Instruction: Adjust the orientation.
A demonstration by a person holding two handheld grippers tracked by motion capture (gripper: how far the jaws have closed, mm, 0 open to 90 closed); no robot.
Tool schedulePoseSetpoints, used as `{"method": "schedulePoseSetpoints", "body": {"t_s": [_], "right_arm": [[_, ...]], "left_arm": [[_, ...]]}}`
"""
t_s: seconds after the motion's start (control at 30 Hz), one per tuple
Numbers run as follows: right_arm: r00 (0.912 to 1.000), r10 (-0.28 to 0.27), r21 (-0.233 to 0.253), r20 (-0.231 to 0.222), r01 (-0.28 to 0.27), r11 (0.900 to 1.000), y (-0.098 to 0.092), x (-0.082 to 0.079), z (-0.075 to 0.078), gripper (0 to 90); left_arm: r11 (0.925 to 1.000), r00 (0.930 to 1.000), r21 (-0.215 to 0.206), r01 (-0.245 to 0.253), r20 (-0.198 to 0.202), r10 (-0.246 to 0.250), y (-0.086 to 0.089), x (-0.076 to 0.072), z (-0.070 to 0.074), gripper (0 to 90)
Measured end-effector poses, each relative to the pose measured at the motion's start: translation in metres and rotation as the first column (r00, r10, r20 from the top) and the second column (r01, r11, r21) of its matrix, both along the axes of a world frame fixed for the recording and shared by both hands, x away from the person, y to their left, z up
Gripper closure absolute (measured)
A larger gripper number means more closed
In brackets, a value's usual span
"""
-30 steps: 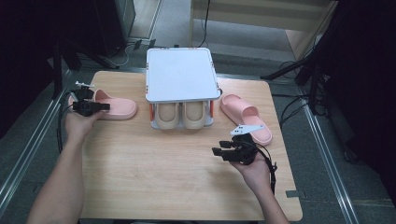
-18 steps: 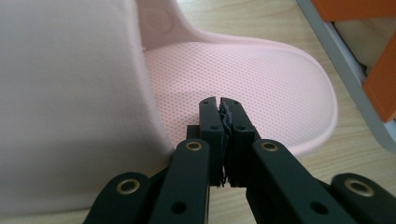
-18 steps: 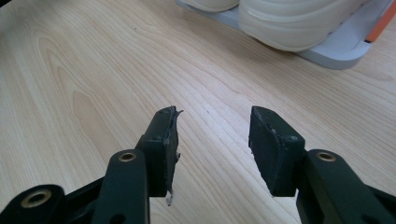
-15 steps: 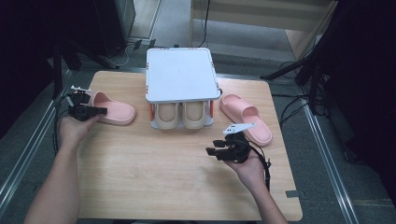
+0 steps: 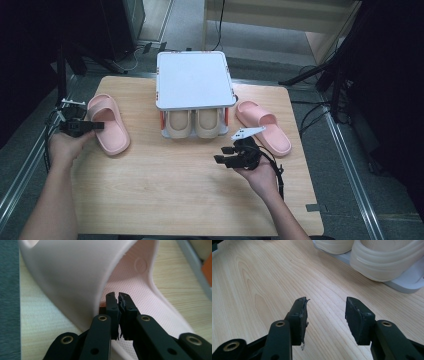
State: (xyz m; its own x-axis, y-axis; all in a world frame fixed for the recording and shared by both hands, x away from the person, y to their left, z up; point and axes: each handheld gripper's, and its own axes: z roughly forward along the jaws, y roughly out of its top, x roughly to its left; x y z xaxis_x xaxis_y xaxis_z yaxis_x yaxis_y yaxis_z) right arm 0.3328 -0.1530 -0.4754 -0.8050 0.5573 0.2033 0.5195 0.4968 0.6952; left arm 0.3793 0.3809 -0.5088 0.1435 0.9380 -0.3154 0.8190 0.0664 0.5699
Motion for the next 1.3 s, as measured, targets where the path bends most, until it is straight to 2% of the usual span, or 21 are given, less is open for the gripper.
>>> {"method": "schedulePoseSetpoints", "body": {"t_s": [0.1, 0.13, 0.23, 0.33, 0.4, 0.47, 0.6, 0.87, 0.93, 1.0, 1.07, 1.13, 1.23, 1.3], "right_arm": [[1.0000, 0.004, -0.003, -0.002, -0.004, 1.000, 0.002, 0.001, 0.000, 52.9], [1.0000, 0.005, -0.003, -0.001, -0.005, 1.000, 0.003, 0.002, 0.000, 52.9], [1.0000, 0.007, 0.000, 0.001, -0.007, 1.000, 0.004, 0.003, 0.000, 52.9], [1.0000, 0.004, 0.002, 0.000, -0.004, 1.000, 0.003, 0.003, 0.001, 52.9], [1.0000, 0.003, 0.000, 0.001, -0.003, 1.000, 0.003, 0.003, 0.001, 53.0], [1.0000, 0.004, -0.001, 0.004, -0.004, 1.000, 0.002, 0.002, 0.002, 53.0], [1.0000, -0.003, 0.003, 0.009, 0.003, 1.000, -0.001, 0.001, 0.002, 53.0], [0.9994, -0.035, -0.003, 0.007, 0.035, 0.999, -0.010, -0.002, 0.002, 53.0], [0.9991, -0.041, -0.005, 0.014, 0.041, 0.999, -0.014, -0.003, 0.001, 53.0], [0.9985, -0.055, -0.008, 0.009, 0.055, 0.998, -0.017, -0.005, 0.001, 53.0], [0.9981, -0.061, -0.009, 0.009, 0.061, 0.998, -0.019, -0.007, 0.001, 53.0], [0.9973, -0.073, -0.008, 0.010, 0.073, 0.997, -0.022, -0.009, 0.001, 53.0], [0.9969, -0.077, -0.009, 0.013, 0.078, 0.997, -0.024, -0.010, 0.001, 53.0], [0.9967, -0.079, -0.010, 0.014, 0.079, 0.997, -0.025, -0.010, 0.001, 53.0]], "left_arm": [[0.9999, 0.9999, -0.011, 0.011, 0.010, -0.011, -0.002, -0.001, 0.003, 82.5], [0.9999, 0.9997, -0.006, 0.014, 0.019, -0.014, -0.003, -0.002, 0.005, 79.5], [0.9993, 0.9988, -0.030, 0.024, 0.044, -0.022, -0.004, -0.007, 0.016, 70.2], [0.9997, 0.9975, -0.024, 0.009, 0.070, -0.008, -0.002, -0.013, 0.029, 62.7], [0.9997, 0.9962, -0.023, -0.010, 0.086, 0.012, 0.001, -0.015, 0.033, 58.8], [0.9992, 0.9959, -0.025, -0.031, 0.084, 0.033, 0.005, -0.015, 0.032, 55.0], [0.9977, 0.9966, -0.019, -0.065, 0.048, 0.066, 0.012, -0.011, 0.023, 49.2], [0.9919, 0.9922, -0.033, -0.123, 0.019, 0.123, 0.021, 0.003, 0.004, 47.2], [0.9899, 0.9901, -0.026, -0.139, 0.015, 0.140, 0.021, 0.007, 0.000, 47.2], [0.9890, 0.9886, -0.007, -0.148, 0.028, 0.148, 0.020, 0.009, -0.003, 45.6], [0.9870, 0.9864, -0.010, -0.160, 0.036, 0.161, 0.021, 0.011, -0.003, 45.5], [0.9858, 0.9849, 0.001, -0.168, 0.043, 0.168, 0.021, 0.012, -0.004, 46.4], [0.9843, 0.9855, 0.057, -0.167, 0.038, 0.165, 0.019, 0.014, -0.004, 51.5], [0.9837, 0.9864, 0.077, -0.162, 0.038, 0.160, 0.018, 0.014, -0.003, 53.9]]}}
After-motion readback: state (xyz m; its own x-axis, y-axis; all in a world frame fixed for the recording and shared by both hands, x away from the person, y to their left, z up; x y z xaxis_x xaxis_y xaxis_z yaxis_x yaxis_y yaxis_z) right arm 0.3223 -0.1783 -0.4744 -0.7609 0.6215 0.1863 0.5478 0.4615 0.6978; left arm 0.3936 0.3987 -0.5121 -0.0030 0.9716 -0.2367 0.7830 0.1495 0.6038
